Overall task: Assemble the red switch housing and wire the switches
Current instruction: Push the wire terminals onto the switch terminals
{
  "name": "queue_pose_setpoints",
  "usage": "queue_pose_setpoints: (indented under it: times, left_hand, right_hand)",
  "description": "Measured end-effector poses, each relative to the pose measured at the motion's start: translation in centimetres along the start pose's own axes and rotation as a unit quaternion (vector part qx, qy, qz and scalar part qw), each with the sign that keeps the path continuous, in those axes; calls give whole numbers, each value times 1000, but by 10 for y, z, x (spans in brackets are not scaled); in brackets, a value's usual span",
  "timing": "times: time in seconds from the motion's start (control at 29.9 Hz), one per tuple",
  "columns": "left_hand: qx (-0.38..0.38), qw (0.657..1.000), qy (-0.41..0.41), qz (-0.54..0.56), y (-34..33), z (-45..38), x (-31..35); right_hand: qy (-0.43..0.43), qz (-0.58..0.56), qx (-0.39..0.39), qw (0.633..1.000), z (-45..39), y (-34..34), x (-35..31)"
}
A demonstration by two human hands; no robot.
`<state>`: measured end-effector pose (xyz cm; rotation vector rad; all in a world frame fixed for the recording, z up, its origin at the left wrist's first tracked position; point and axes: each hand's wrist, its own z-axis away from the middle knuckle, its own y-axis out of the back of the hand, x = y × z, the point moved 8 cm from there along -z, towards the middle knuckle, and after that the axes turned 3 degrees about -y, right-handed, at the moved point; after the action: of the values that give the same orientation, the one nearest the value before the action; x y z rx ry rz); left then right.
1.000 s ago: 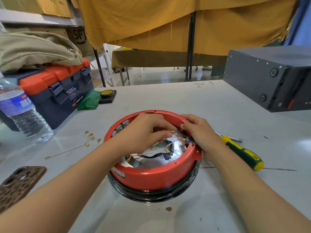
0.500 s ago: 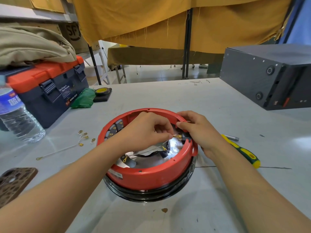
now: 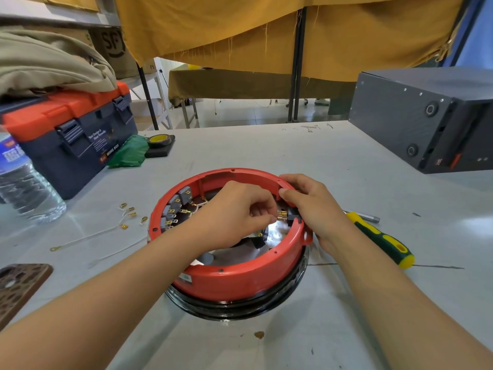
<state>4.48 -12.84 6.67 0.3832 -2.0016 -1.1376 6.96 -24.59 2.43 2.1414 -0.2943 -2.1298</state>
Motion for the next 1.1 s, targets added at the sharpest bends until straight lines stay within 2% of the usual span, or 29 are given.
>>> queue_pose_setpoints:
  times: [0.57, 1.1]
  left_hand:
    - [9, 998, -32, -45, -3, -2, 9]
    - [16, 997, -46, -62, -5, -3, 15]
  right_hand:
    - [3, -4, 14, 1000, 1, -3, 1]
    - [3, -19, -3, 1000, -1, -9, 5]
